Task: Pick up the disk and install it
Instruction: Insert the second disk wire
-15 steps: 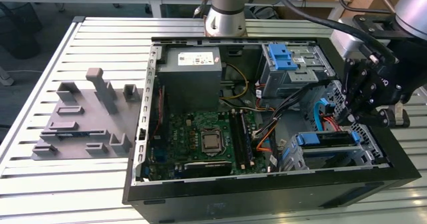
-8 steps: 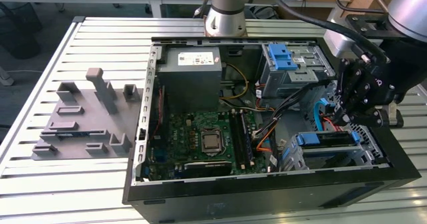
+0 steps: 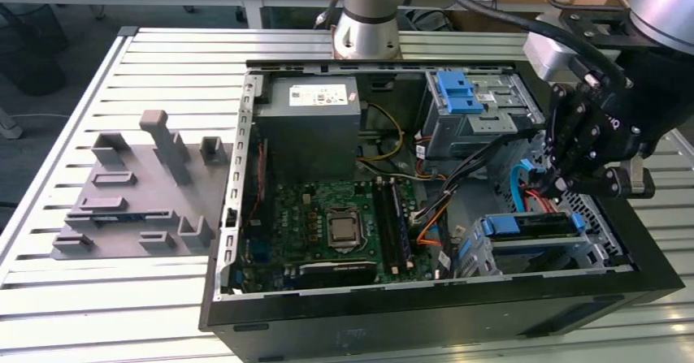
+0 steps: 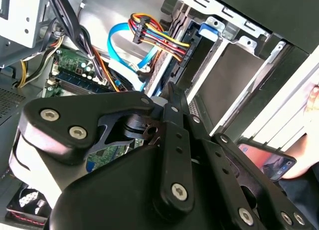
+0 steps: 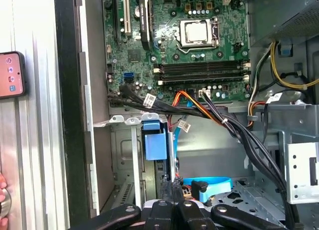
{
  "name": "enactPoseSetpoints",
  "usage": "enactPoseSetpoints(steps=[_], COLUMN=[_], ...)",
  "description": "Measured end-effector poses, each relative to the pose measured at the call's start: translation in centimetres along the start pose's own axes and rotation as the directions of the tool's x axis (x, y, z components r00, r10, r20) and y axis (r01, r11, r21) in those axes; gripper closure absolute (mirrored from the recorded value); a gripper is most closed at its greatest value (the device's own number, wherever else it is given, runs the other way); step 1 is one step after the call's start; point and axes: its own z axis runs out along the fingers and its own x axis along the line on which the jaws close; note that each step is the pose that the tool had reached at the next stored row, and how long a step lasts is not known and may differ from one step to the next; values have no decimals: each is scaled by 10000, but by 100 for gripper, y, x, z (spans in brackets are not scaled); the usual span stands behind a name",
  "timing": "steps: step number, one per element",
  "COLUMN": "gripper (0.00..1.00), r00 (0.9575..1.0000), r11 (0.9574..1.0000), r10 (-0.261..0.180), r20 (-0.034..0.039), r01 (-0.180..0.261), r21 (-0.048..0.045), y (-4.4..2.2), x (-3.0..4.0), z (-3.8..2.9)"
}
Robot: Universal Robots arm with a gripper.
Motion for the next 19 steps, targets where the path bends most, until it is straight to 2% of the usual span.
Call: enactPoseSetpoints(steps=[4,8,11,15,19], gripper=[89,89,89,89,89], r00=[10000,10000,10000,10000,10000], r11=[10000,10000,10000,10000,10000], r10=[-1,-1,-1,-1,-1], r20=[5,6,6,8,5], r01=[1,1,1,1,1], r21=[0,0,0,0,0], y=[23,37,43,49,51], x=[-20,-43,-82,-155,-184], z=[-22,-71,-98,-107,-107])
